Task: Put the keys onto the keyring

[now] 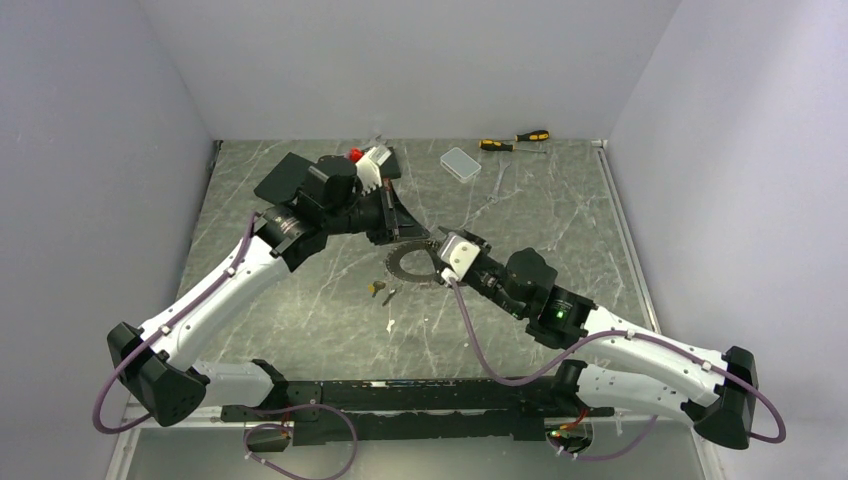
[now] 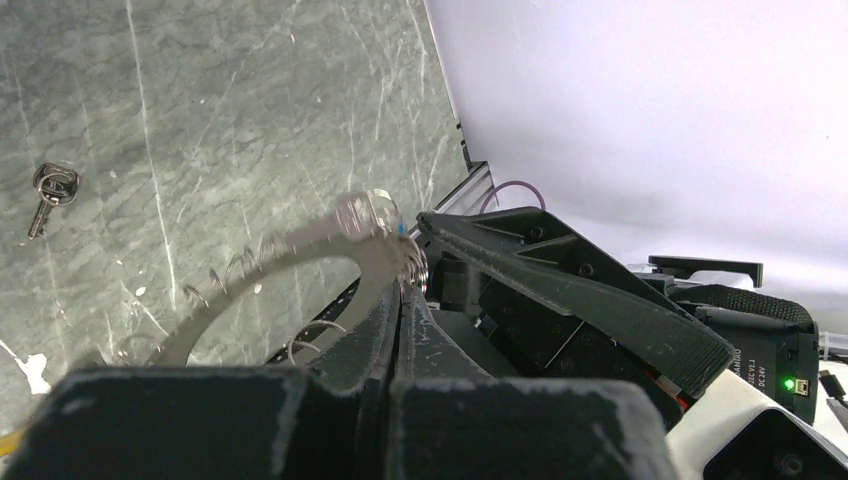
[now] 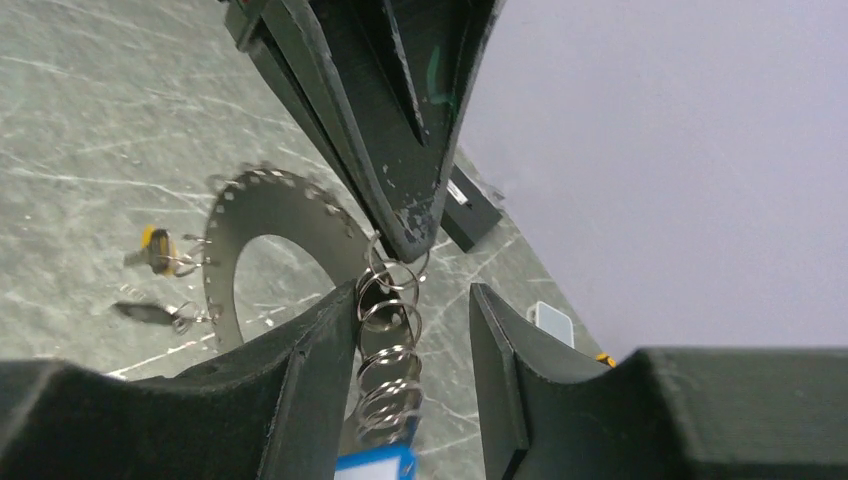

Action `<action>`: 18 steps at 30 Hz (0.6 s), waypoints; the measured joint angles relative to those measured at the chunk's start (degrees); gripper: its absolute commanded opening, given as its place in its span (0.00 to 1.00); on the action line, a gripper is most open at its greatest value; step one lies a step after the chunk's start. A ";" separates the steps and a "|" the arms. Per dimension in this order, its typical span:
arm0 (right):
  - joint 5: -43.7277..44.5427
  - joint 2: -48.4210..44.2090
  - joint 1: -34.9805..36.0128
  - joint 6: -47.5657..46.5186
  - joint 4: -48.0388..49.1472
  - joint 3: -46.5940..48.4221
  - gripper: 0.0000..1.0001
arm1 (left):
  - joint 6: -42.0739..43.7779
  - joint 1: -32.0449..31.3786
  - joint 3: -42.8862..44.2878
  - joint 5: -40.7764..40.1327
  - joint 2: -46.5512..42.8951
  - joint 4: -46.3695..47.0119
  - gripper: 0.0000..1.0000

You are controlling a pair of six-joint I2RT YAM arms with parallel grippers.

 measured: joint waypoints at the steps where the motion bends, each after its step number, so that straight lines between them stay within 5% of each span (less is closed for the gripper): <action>1: 0.61 0.00 0.09 -0.35 -0.07 0.00 0.45 | -0.07 0.04 0.00 0.02 0.00 0.00 0.00; 9: 2.93 -0.94 0.48 -1.75 -1.36 0.02 0.01 | -0.02 0.31 -0.28 0.26 -0.02 0.22 0.00; 18: 1.97 -1.18 0.79 -1.09 -3.54 0.11 0.01 | 4.85 0.46 0.15 1.75 0.26 -2.14 0.00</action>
